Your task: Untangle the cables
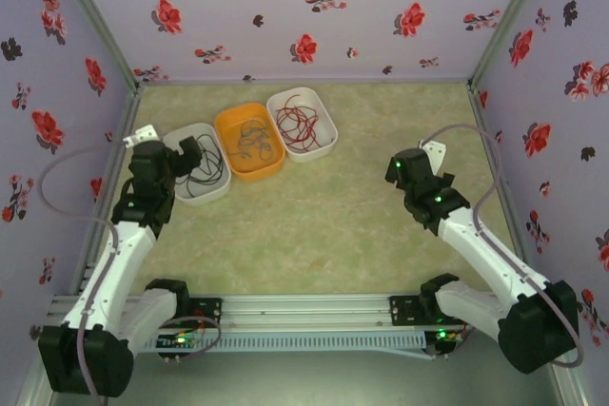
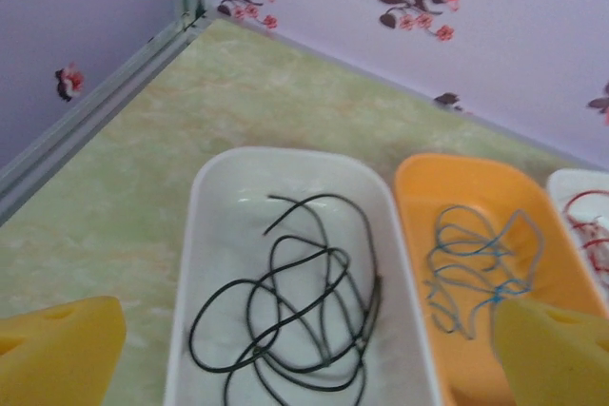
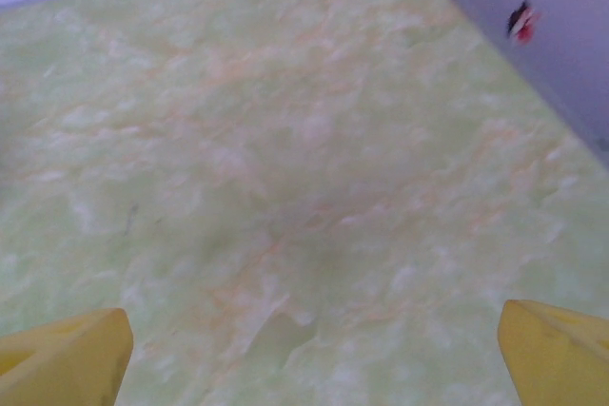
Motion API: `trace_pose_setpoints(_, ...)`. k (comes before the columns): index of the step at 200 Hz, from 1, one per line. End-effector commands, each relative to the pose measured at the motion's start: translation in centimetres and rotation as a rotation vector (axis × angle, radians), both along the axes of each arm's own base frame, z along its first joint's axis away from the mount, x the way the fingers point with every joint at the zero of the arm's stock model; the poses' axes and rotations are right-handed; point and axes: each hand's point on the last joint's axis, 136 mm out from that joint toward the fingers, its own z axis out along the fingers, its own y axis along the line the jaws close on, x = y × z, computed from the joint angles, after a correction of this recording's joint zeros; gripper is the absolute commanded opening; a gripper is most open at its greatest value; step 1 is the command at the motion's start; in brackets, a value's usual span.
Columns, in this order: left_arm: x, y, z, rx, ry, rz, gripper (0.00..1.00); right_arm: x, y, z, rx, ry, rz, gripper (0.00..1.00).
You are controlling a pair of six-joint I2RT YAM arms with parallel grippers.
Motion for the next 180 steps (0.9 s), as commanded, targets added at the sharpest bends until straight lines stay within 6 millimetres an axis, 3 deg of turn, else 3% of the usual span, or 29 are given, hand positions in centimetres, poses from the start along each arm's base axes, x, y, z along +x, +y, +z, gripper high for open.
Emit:
trace_pose_setpoints(1, 0.7, 1.4, 0.0, 0.104, -0.095, 0.031, 1.00, 0.2, -2.5, 1.3, -0.145, -0.141, -0.069, 0.99)
trace_pose_setpoints(55, 2.9, 1.3, -1.9, 0.264, -0.199, -0.058, 1.00, 0.2, -3.7, 1.1, -0.251, -0.289, -0.063, 0.99)
trace_pose_setpoints(104, 2.8, 2.3, -4.6, 0.272, -0.212, -0.095, 1.00, 0.9, -4.7, -0.1, -0.328, -0.251, -0.060, 0.99)
trace_pose_setpoints(120, 2.9, 2.7, -4.7, 0.288, -0.220, -0.100, 1.00, 1.4, -4.8, -0.3, -0.330, -0.251, -0.058, 0.99)
trace_pose_setpoints(129, 2.4, 2.7, -6.0, 0.281, -0.207, -0.115, 1.00, 1.7, -4.8, -0.5, -0.330, -0.253, -0.053, 0.99)
trace_pose_setpoints(180, 2.9, 1.1, -6.7, 0.192, -0.270, -0.278, 1.00, 3.4, -4.5, -1.5, -0.327, -0.261, -0.023, 0.99)
